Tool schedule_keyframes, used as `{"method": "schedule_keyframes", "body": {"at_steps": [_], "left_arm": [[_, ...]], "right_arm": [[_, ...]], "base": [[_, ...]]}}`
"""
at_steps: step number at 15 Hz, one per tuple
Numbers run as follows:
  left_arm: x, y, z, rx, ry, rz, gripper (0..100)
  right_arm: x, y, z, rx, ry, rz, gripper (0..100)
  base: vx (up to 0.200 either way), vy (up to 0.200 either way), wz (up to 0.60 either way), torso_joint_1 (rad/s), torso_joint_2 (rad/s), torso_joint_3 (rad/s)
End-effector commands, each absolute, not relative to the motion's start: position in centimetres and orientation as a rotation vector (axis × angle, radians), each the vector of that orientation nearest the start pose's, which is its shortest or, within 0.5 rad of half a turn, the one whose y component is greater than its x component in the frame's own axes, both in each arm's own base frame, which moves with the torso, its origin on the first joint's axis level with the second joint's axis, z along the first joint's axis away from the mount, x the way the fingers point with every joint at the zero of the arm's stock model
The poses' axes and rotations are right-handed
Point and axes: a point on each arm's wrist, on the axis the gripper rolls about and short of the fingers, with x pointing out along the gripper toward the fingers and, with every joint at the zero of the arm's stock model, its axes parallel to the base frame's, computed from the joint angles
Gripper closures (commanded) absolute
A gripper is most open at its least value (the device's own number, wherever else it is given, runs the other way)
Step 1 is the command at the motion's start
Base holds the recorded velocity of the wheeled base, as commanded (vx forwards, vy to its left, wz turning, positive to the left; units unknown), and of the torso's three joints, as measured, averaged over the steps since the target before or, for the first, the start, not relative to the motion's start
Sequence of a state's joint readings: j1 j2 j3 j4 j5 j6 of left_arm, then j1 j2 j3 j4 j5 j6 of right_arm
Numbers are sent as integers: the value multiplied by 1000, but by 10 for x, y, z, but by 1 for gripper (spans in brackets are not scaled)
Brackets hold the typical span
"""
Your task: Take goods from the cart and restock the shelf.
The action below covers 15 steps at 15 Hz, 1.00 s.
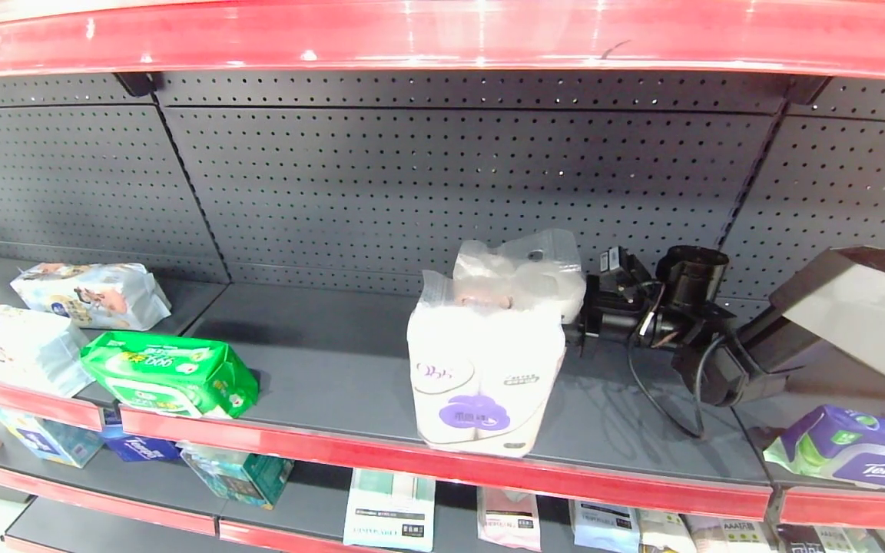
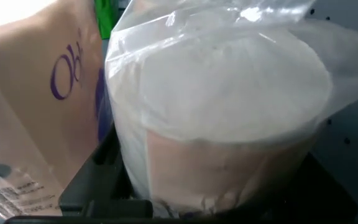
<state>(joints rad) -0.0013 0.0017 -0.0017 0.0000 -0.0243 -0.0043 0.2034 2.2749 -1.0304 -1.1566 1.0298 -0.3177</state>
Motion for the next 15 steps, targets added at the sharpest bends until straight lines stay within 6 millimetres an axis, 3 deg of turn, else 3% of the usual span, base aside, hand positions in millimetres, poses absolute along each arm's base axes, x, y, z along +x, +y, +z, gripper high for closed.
{"method": "schedule_keyframes", "body": {"at_steps": [1, 15], "left_arm": [[-23, 0, 76, -5, 2, -25, 0], [-23, -1, 76, -5, 2, -26, 0]], "right_arm": [[403, 104, 81, -241, -119, 1233, 100], [401, 112, 82, -228, -111, 1239, 100]], "base": [[0, 0, 0, 0, 0, 0], [0, 0, 0, 0, 0, 0]]}}
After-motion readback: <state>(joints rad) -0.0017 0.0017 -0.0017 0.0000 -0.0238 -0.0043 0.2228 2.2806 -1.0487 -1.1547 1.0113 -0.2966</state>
